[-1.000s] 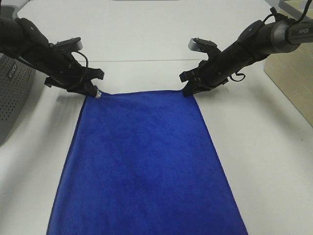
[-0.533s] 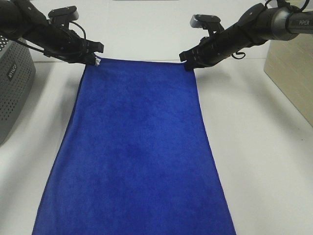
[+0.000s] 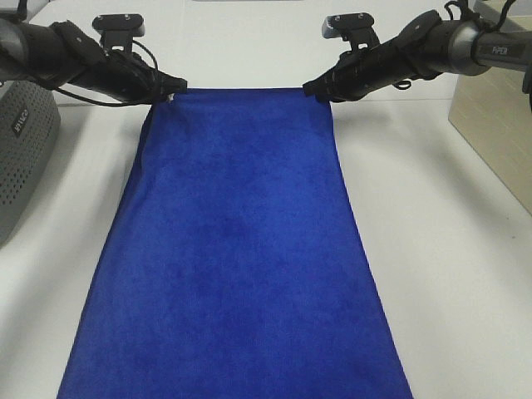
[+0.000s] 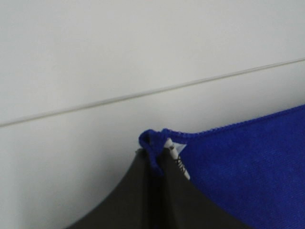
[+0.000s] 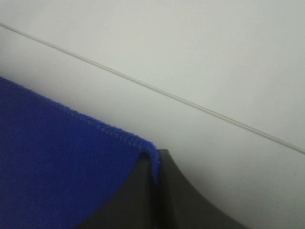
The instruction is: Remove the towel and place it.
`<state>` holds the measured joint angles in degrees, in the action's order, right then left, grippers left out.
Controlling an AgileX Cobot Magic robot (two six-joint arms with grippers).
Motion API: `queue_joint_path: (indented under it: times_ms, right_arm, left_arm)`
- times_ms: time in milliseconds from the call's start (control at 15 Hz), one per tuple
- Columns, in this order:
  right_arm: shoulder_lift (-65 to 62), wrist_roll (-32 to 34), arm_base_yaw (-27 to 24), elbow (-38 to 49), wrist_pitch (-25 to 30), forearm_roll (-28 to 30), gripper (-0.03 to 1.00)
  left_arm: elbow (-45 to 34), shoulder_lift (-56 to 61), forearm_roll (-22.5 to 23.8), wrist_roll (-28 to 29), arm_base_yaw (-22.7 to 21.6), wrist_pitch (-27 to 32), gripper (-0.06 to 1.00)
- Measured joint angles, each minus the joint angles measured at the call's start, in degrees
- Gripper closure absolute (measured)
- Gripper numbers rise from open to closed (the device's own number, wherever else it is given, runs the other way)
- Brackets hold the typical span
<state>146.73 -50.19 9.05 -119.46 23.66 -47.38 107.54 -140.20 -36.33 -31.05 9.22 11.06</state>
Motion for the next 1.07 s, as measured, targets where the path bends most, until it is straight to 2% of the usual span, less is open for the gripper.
queue_joint_path:
  times_ms: [200, 400, 800, 1067]
  right_arm:
    - [2.46, -1.38, -0.23, -4.3, -1.95, 0.0, 0.95]
    - [5.1, -1.49, -0.23, -8.19, -2.18, 0.0, 0.95]
    - [7.91, -1.95, -0.23, -13.41, -3.21, -0.86, 0.95]
    - [7.96, -7.62, -0.23, -13.58, -4.53, -6.42, 0.95]
  left_arm:
    - [7.1, -4.35, 0.11, -1.2, 0.92, -2.12, 0.94]
    - [10.37, -7.05, 0.11, -1.2, 0.92, -2.69, 0.94]
    - [11.57, -8.25, 0.34, -1.2, 0.92, -6.65, 0.94]
    - [11.57, -8.37, 0.57, -1.38, 0.92, -7.39, 0.94]
